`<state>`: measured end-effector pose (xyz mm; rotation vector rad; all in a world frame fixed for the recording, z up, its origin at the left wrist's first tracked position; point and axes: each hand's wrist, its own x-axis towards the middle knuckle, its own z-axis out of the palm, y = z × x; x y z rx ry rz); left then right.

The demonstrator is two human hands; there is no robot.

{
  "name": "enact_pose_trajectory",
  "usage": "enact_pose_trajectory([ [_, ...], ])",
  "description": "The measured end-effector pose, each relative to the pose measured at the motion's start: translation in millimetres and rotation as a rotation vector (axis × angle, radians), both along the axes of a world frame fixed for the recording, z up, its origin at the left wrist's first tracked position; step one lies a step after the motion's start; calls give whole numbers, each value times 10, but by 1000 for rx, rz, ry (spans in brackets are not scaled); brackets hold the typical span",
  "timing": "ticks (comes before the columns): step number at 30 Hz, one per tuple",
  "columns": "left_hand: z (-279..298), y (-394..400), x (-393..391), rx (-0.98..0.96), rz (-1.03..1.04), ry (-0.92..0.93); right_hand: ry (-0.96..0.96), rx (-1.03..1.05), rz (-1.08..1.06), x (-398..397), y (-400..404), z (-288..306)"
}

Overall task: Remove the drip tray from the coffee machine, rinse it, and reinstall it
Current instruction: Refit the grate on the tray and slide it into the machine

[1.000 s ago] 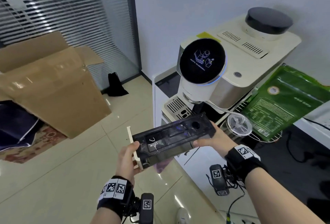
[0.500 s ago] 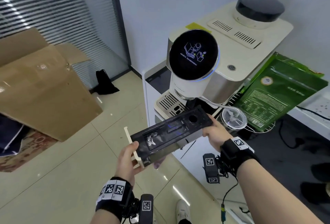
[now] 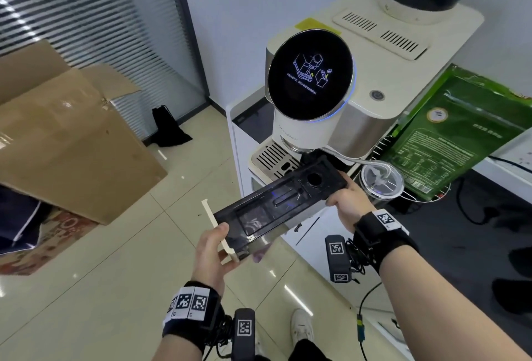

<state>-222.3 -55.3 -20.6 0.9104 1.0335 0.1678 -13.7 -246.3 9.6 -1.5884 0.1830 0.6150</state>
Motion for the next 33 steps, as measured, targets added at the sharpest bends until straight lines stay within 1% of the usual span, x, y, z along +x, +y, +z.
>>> enact_pose_trajectory([
  [4,11,-14,-4,-7,-14,-1,-3,-47,7,7,0,-3],
  [7,27,-14,33,-18,-14,-24,-10,-45,0,37,35,40],
  [15,-40,-64,160,11,-81,-32,-21,-23,-139,76,-54,-34],
  [21,-162,-48,134,-49,-21,-10,0,-5,-197,59,127,-57],
  [28,-202,-66,145,-66,-26,1,15,-17,-222,115,139,-114],
  [33,-183,-145,320,-82,-52,-20,-34,24,-277,202,3,-38],
])
